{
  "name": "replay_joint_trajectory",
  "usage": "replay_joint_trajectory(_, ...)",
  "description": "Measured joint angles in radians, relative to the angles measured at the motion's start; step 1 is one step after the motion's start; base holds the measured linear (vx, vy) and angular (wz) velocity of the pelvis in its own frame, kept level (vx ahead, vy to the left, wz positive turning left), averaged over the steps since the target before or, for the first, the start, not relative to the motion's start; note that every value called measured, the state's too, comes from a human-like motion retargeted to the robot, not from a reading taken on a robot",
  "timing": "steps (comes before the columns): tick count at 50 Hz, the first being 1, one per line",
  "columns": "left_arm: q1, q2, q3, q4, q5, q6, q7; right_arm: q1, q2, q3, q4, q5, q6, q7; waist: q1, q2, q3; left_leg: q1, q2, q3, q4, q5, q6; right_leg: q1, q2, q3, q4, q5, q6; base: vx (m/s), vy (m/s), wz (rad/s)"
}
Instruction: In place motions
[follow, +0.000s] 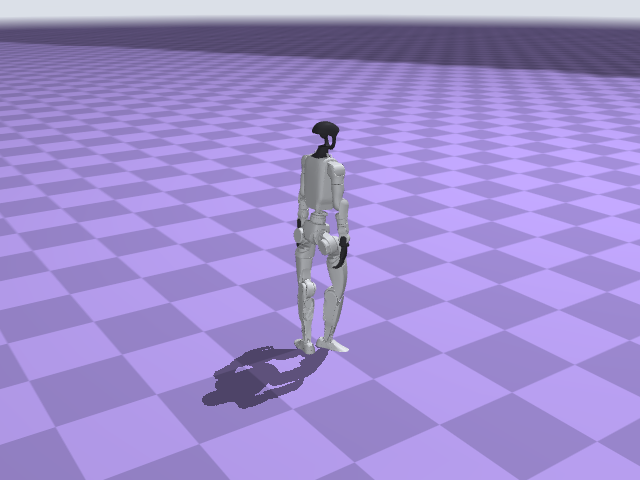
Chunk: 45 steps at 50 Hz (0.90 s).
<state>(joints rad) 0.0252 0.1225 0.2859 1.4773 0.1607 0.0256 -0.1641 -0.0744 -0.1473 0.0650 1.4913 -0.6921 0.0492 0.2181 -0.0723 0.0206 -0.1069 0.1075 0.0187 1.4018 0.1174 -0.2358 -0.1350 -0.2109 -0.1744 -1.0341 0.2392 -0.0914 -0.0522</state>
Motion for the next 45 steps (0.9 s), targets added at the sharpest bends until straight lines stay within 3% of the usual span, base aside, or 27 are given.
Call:
replay_joint_trajectory(7, -0.038, -0.016, -0.045, 0.075, 0.003, 0.014, 0.007, 0.043, 0.024, -0.061, -0.016, 0.035, -0.001, -0.035, -0.205, 0.146, 0.019, 0.023, 0.096, 0.008, 0.026, 0.029, -0.014, 0.003, 0.057, 0.035, 0.033, -0.036, 0.025, -0.09, 0.16, -0.43)
replay_joint_trajectory(10, -0.06, -0.017, -0.037, 0.027, 0.011, 0.008, 0.007, 0.053, 0.023, -0.069, 0.019, 0.083, 0.01, -0.038, -0.236, 0.146, 0.032, 0.045, 0.116, -0.091, 0.081, 0.077, 0.005, -0.007, 0.053, 0.096, 0.038, -0.05, -0.004, -0.06, 0.16, -0.86)
replay_joint_trajectory(13, -0.055, -0.012, -0.04, -0.032, 0.018, -0.007, 0.019, 0.065, 0.019, -0.085, 0.071, 0.099, 0.031, -0.033, -0.174, 0.051, 0.005, 0.069, 0.1, -0.136, 0.215, 0.154, 0.093, -0.043, -0.022, 0.228, 0.075, -0.07, -0.01, 0.01, 0.09, -1.52)
replay_joint_trajectory(16, -0.046, -0.002, -0.046, -0.063, -0.013, -0.011, 0.025, 0.07, 0.017, -0.094, 0.085, 0.059, 0.037, -0.014, -0.116, -0.063, -0.01, -0.015, 0.127, -0.335, 0.488, 0.178, 0.291, -0.089, -0.098, 0.37, 0.104, -0.081, -0.012, -0.04, 0.04, -1.6)
replay_joint_trajectory(17, -0.042, 0.0, -0.042, -0.068, -0.024, -0.01, 0.023, 0.072, 0.016, -0.091, 0.081, 0.04, 0.037, -0.011, -0.101, -0.086, -0.013, -0.081, 0.134, -0.454, 0.582, 0.173, 0.326, -0.102, -0.103, 0.411, 0.101, -0.077, -0.015, -0.09, 0.07, -1.7)
replay_joint_trajectory(18, -0.035, 0.0, -0.036, -0.072, -0.035, -0.008, 0.02, 0.076, 0.017, -0.083, 0.074, 0.021, 0.036, -0.015, -0.083, -0.096, -0.018, -0.178, 0.121, -0.625, 0.652, 0.163, 0.303, -0.112, -0.089, 0.45, 0.082, -0.066, -0.021, -0.15, 0.1, -1.88)
replay_joint_trajectory(20, -0.037, -0.002, -0.018, -0.073, -0.057, -0.005, 0.015, 0.063, 0.008, -0.067, 0.055, -0.001, 0.032, -0.031, -0.045, -0.121, 0.0, -0.338, 0.008, -0.898, 0.7, 0.144, 0.258, -0.125, -0.066, 0.533, 0.042, -0.038, -0.033, -0.25, 0.14, -2.08)
replay_joint_trajectory(23, -0.047, -0.009, 0.01, -0.059, -0.077, -0.005, 0.019, 0.034, -0.003, -0.036, 0.025, 0.002, 0.022, -0.047, 0.02, -0.174, 0.065, -0.412, -0.107, -1.015, 0.573, 0.111, 0.295, -0.101, -0.041, 0.669, -0.028, 0.015, -0.044, -0.28, 0.15, -2.34)
replay_joint_trajectory(25, -0.038, -0.011, 0.033, -0.052, -0.079, -0.009, 0.023, 0.016, -0.003, -0.014, 0.001, 0.005, 0.018, -0.037, 0.069, -0.185, 0.106, -0.402, -0.142, -1.074, 0.374, 0.109, 0.269, -0.067, 0.012, 0.732, -0.081, 0.051, -0.06, -0.17, 0.1, -2.71)
replay_joint_trajectory(26, -0.026, -0.01, 0.047, -0.052, -0.077, -0.012, 0.025, 0.008, 0.003, -0.005, -0.013, 0.001, 0.014, -0.03, 0.095, -0.172, 0.123, -0.379, -0.135, -1.114, 0.267, 0.123, 0.226, -0.043, 0.051, 0.733, -0.096, 0.055, -0.068, -0.07, 0.04, -2.8)
replay_joint_trajectory(27, -0.012, -0.01, 0.058, -0.05, -0.075, -0.014, 0.025, 0.002, 0.009, 0.002, -0.028, -0.004, 0.009, -0.023, 0.112, -0.154, 0.138, -0.355, -0.123, -1.162, 0.17, 0.182, 0.195, -0.017, 0.091, 0.733, -0.11, 0.058, -0.076, 0.02, 0.0, -2.44)
replay_joint_trajectory(28, 0.007, -0.009, 0.065, -0.047, -0.075, -0.015, 0.025, -0.001, 0.016, 0.007, -0.042, -0.013, 0.001, -0.016, 0.109, -0.127, 0.151, -0.327, -0.103, -1.225, 0.091, 0.328, 0.186, 0.013, 0.135, 0.73, -0.121, 0.057, -0.082, 0.12, -0.02, -1.43)
replay_joint_trajectory(29, 0.029, -0.011, 0.073, -0.04, -0.077, -0.014, 0.023, 0.001, 0.021, 0.014, -0.056, -0.025, -0.01, -0.006, 0.068, -0.114, 0.152, -0.296, -0.11, -1.239, 0.065, 0.279, 0.194, 0.024, 0.148, 0.735, -0.114, 0.054, -0.079, 0.22, -0.03, -0.31)
replay_joint_trajectory(30, 0.053, -0.016, 0.082, -0.031, -0.079, -0.012, 0.021, 0.005, 0.026, 0.023, -0.07, -0.039, -0.021, 0.007, 0.008, -0.108, 0.148, -0.264, -0.13, -1.229, 0.065, 0.132, 0.212, 0.027, 0.144, 0.743, -0.099, 0.05, -0.07, 0.26, 0.0, -0.16)
replay_joint_trajectory(32, 0.082, -0.038, 0.138, 0.011, -0.075, 0.003, 0.007, 0.014, 0.037, 0.067, -0.086, -0.068, -0.025, 0.024, -0.05, -0.051, 0.102, -0.25, -0.024, -1.058, 0.031, 0.167, 0.193, -0.024, 0.181, 0.786, -0.049, 0.048, -0.055, 0.17, 0.03, -1.33)
replay_joint_trajectory(34, 0.073, -0.048, 0.165, 0.049, -0.084, 0.021, -0.005, 0.016, 0.054, 0.086, -0.096, -0.045, -0.021, 0.005, -0.052, -0.046, 0.098, -0.251, -0.032, -1.128, 0.021, 0.165, 0.181, -0.017, 0.203, 0.832, -0.048, 0.047, -0.057, -0.06, -0.02, -1.51)
replay_joint_trajectory(37, 0.058, -0.043, 0.151, 0.034, -0.092, 0.022, -0.009, 0.018, 0.061, 0.076, -0.085, 0.047, -0.057, -0.011, -0.068, -0.048, 0.14, -0.195, -0.04, -1.098, -0.013, 0.171, 0.184, 0.023, 0.214, 0.844, -0.055, 0.05, -0.06, -0.03, 0.0, -0.61)
replay_joint_trajectory(42, 0.057, -0.017, 0.105, -0.018, -0.041, 0.014, 0.013, 0.072, 0.052, 0.036, -0.036, 0.041, -0.016, 0.023, -0.067, -0.024, 0.056, -0.22, -0.047, -1.089, -0.019, 0.154, 0.191, 0.005, 0.216, 0.844, -0.067, 0.036, -0.053, 0.18, 0.02, -0.12)
replay_joint_trajectory(45, 0.024, 0.002, 0.079, -0.033, -0.048, 0.014, 0.005, 0.076, 0.042, 0.028, -0.004, 0.062, 0.002, 0.012, -0.059, -0.025, 0.079, -0.199, -0.049, -1.098, -0.018, 0.15, 0.194, 0.032, 0.215, 0.842, -0.068, 0.031, -0.048, 0.0, 0.0, 0.0)
